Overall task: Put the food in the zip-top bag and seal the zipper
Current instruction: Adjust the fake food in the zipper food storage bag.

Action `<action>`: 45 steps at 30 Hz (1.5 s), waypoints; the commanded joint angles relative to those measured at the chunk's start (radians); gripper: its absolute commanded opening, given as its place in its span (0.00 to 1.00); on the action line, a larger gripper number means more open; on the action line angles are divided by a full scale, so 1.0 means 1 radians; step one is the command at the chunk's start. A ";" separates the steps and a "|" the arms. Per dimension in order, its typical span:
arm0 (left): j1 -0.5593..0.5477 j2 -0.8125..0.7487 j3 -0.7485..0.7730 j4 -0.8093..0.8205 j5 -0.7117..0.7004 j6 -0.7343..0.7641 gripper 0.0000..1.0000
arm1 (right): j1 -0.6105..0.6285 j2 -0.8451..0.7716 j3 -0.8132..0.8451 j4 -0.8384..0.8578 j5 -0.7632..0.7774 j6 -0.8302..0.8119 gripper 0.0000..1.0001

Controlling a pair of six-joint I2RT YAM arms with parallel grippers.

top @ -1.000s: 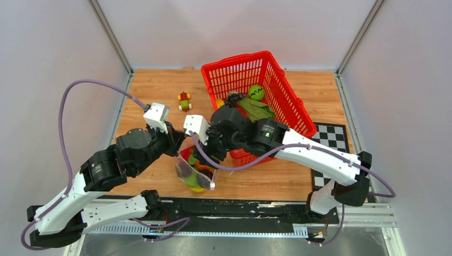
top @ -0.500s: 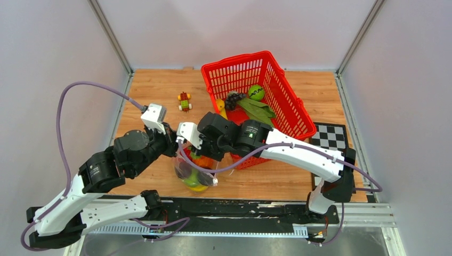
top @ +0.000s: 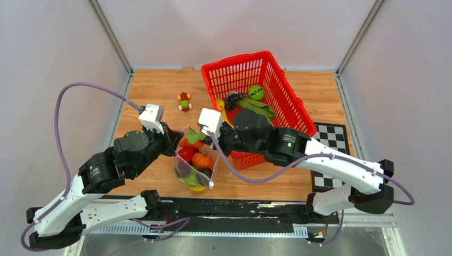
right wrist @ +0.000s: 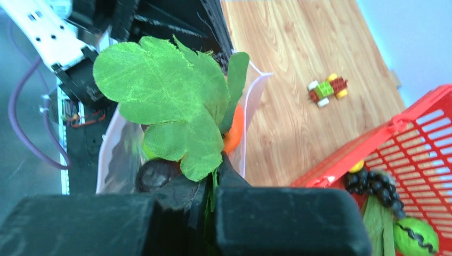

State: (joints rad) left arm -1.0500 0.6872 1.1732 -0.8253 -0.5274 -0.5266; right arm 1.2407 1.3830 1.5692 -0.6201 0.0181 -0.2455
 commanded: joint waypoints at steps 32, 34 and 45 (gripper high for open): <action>0.001 -0.013 0.007 0.109 -0.005 -0.027 0.00 | -0.052 0.125 0.157 -0.188 -0.527 0.064 0.11; 0.001 -0.013 0.006 0.111 -0.004 -0.026 0.00 | -0.052 0.165 0.177 -0.246 -0.537 0.039 0.09; 0.001 -0.021 0.001 0.121 -0.021 -0.029 0.00 | -0.052 0.349 0.192 -0.415 -0.549 -0.016 0.07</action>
State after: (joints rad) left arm -1.0500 0.6762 1.1694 -0.8146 -0.5323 -0.5377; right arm 1.1870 1.6989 1.7496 -1.0000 -0.5102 -0.2321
